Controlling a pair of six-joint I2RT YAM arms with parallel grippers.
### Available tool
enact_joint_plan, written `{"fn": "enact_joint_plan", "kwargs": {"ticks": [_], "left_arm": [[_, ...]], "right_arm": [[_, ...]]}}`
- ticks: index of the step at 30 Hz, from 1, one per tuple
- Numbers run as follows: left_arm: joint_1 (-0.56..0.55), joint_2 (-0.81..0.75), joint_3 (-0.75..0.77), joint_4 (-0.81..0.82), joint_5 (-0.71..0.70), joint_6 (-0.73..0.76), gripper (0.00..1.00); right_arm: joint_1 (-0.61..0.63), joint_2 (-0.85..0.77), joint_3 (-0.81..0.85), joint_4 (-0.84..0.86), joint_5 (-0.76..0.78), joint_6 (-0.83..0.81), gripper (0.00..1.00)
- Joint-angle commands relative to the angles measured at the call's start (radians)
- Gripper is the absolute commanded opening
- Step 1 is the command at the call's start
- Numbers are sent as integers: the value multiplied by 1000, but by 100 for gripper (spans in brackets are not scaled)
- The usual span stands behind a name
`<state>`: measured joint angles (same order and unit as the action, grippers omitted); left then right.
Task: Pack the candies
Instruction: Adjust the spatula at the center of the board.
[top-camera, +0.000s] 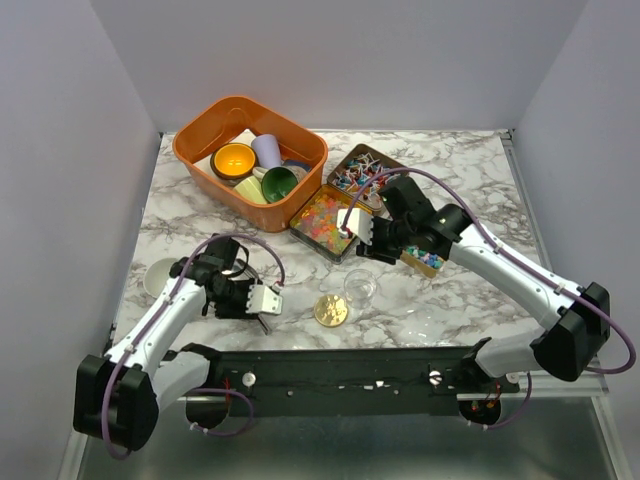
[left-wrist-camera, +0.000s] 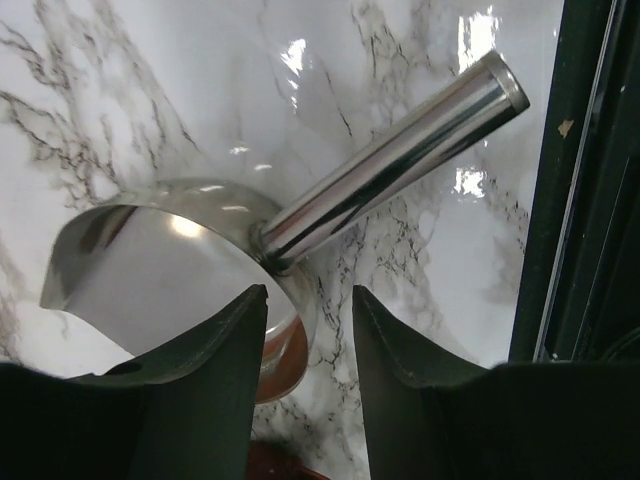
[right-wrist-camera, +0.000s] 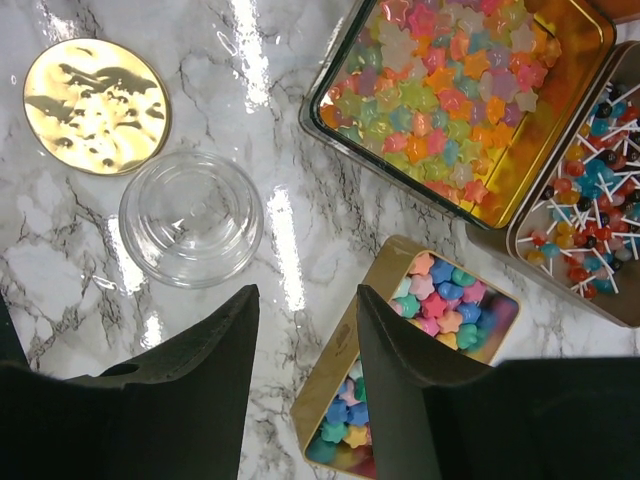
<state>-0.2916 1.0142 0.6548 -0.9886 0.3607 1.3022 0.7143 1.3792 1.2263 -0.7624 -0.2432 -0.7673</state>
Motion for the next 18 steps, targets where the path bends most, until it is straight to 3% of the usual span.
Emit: {"fn": "enact_joint_plan", "kwargs": {"ticks": [1, 5, 7, 12, 16, 18], "left_arm": [[66, 15, -66, 24, -65, 135, 48], [123, 26, -115, 90, -92, 193, 40], [126, 32, -129, 135, -85, 189, 28], [123, 44, -98, 151, 23, 166, 13], [101, 70, -43, 186, 119, 41, 0], [82, 111, -26, 205, 127, -19, 0]], "right_arm": [[7, -35, 12, -37, 24, 2, 51], [8, -28, 18, -44, 24, -3, 51], [8, -20, 25, -41, 24, -4, 51], [8, -9, 38, -34, 28, -1, 51], [8, -12, 21, 8, 68, 28, 51], [8, -12, 16, 28, 76, 31, 51]]}}
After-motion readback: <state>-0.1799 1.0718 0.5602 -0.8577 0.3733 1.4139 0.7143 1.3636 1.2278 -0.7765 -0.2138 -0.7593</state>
